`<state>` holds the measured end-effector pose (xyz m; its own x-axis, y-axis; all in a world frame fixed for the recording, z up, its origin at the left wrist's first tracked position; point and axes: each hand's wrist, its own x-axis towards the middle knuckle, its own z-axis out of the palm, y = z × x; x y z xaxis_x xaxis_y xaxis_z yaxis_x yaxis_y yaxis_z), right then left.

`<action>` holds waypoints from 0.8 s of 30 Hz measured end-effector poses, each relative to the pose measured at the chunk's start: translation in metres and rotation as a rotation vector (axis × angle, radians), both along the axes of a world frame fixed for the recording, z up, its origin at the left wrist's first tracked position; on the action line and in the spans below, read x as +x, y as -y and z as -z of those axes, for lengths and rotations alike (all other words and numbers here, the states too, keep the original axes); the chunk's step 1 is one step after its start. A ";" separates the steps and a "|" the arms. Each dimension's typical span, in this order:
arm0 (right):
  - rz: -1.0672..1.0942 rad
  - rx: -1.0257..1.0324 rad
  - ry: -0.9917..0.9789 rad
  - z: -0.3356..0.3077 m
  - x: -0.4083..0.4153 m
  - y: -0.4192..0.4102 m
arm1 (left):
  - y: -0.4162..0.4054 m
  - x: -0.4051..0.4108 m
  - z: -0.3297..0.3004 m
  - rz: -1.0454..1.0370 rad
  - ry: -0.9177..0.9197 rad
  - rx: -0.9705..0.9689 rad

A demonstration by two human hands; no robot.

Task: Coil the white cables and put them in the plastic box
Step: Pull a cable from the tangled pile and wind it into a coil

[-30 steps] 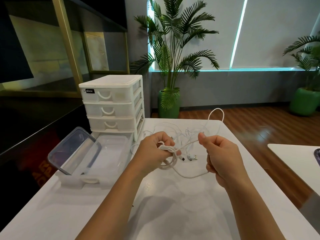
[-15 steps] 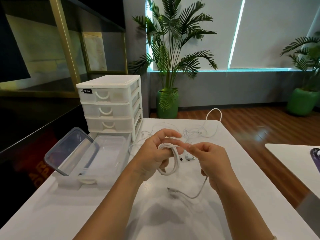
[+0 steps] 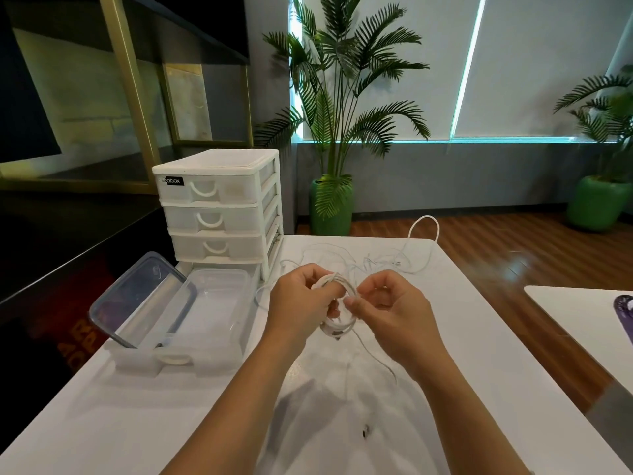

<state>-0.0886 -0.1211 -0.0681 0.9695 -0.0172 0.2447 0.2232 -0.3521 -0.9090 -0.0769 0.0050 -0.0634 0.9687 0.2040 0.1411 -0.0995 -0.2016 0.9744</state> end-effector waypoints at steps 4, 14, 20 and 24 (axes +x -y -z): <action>0.039 0.043 0.031 -0.001 0.002 0.005 | -0.005 0.000 -0.006 0.139 -0.161 -0.119; -0.064 0.053 0.003 -0.005 0.001 0.011 | -0.013 0.000 -0.010 0.277 -0.234 -0.574; -0.046 -0.169 0.003 -0.007 -0.002 0.005 | -0.009 0.001 -0.006 0.250 -0.170 -0.535; -0.072 0.035 -0.090 -0.009 -0.003 0.005 | -0.009 0.003 -0.004 0.213 -0.006 -0.260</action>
